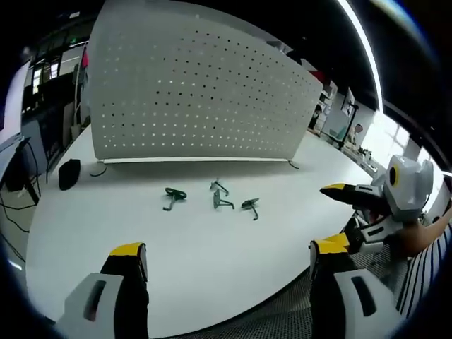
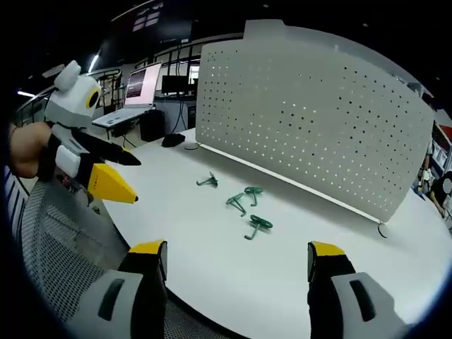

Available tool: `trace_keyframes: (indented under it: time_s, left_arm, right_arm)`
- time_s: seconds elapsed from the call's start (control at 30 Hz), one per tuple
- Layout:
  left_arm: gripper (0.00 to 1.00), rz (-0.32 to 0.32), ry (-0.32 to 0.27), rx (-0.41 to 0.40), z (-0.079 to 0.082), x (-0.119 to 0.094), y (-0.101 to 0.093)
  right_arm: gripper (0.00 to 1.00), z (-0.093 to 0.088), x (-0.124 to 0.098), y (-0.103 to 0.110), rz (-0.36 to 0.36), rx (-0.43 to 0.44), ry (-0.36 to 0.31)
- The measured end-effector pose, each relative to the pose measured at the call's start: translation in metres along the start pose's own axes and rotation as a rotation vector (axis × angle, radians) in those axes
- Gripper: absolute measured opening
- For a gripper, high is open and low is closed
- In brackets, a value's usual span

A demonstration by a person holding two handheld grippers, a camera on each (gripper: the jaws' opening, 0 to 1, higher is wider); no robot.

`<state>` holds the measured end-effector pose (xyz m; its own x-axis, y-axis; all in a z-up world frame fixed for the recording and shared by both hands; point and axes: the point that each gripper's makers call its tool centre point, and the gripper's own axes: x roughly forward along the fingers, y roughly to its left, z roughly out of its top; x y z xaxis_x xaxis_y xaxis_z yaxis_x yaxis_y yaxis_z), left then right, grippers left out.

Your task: Insert the hook assembly into the mounting plate slot until the hook locks in place.

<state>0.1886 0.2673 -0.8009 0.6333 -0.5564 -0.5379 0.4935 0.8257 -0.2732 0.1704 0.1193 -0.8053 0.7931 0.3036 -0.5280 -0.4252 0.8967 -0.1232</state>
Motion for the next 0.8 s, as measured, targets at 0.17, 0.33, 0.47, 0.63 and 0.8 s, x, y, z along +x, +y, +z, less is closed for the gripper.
trace_keyframes:
  time_s: [0.17, 0.33, 0.47, 0.63, 0.8]
  left_arm:
    - [0.97, 0.005, -0.002, 0.01, 0.0001, 0.0001, 0.0001]
    - [0.97, 0.006, -0.003, 0.012, 0.0003, -0.0005, 0.0002]
    - [0.97, 0.006, 0.001, 0.014, -0.0003, 0.0, 0.0]
    - [0.98, 0.005, 0.003, 0.017, -0.0006, 0.0004, -0.0003]
    - [0.98, 0.004, 0.006, 0.02, -0.0008, 0.0009, -0.0005]
  right_arm:
    - [0.79, -0.0009, -0.0003, -0.001, -0.002, 0.004, 0.001]
    - [0.79, -0.0005, -0.0005, -0.0002, 0.0, 0.001, 0.0]
    - [0.79, -0.0002, -0.0006, -0.0001, 0.001, 0.003, -0.001]
    - [0.79, 0.0002, -0.0009, -0.0015, -0.003, 0.005, -0.003]
    - [0.79, 0.0004, -0.0009, -0.0016, -0.003, 0.007, -0.003]
